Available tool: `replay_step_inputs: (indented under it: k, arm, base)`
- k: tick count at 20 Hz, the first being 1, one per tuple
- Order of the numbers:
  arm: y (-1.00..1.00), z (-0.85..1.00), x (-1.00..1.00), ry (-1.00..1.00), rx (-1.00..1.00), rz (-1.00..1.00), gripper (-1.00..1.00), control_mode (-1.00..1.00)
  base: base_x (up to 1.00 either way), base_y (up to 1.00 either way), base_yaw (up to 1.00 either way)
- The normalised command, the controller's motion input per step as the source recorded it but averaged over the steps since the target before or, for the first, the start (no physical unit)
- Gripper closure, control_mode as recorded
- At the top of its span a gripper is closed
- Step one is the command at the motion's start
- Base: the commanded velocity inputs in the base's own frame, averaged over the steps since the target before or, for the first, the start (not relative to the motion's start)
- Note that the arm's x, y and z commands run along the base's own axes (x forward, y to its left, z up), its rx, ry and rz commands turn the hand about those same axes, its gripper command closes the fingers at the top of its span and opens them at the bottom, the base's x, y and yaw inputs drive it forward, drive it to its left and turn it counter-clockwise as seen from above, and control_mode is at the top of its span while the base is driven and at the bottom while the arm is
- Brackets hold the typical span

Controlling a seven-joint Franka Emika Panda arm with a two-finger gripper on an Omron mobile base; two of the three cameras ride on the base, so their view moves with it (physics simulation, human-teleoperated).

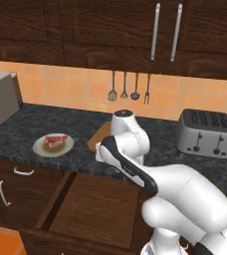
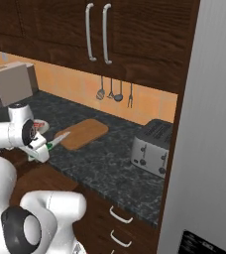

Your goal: Pick up the knife from the drawer and place it on the cutting board. Then place the meat from the plate to the cutting board.

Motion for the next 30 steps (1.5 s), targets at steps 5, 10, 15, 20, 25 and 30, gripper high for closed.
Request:
replay_step_inputs:
  k: [5,10,15,20,25,30]
  arm:
    - [-0.18,0.0,1.0,0.08,0.0,0.0,1.0,-1.0]
    - [-0.04,-0.18,1.0,0.02,-0.01,0.0,1.0,-1.0]
    - [-0.06,-0.27,0.94,-0.03,-0.12,0.0,1.0,-1.0]
    - [-0.28,-0.12,0.99,0.0,-0.03,-0.01,1.0,-1.0]
    - [-0.15,-0.53,0.69,0.0,-0.01,-0.02,1.0,-1.0]
    - [0.0,-0.47,0.59,0.0,-0.02,0.0,1.0,-1.0]
  base:
    - [0.0,0.0,0.0]
    - [0.0,0.0,0.0]
    - [0.0,0.0,0.0]
    - [0.0,0.0,0.0]
    - [0.0,0.0,0.0]
    - [0.0,0.0,0.0]
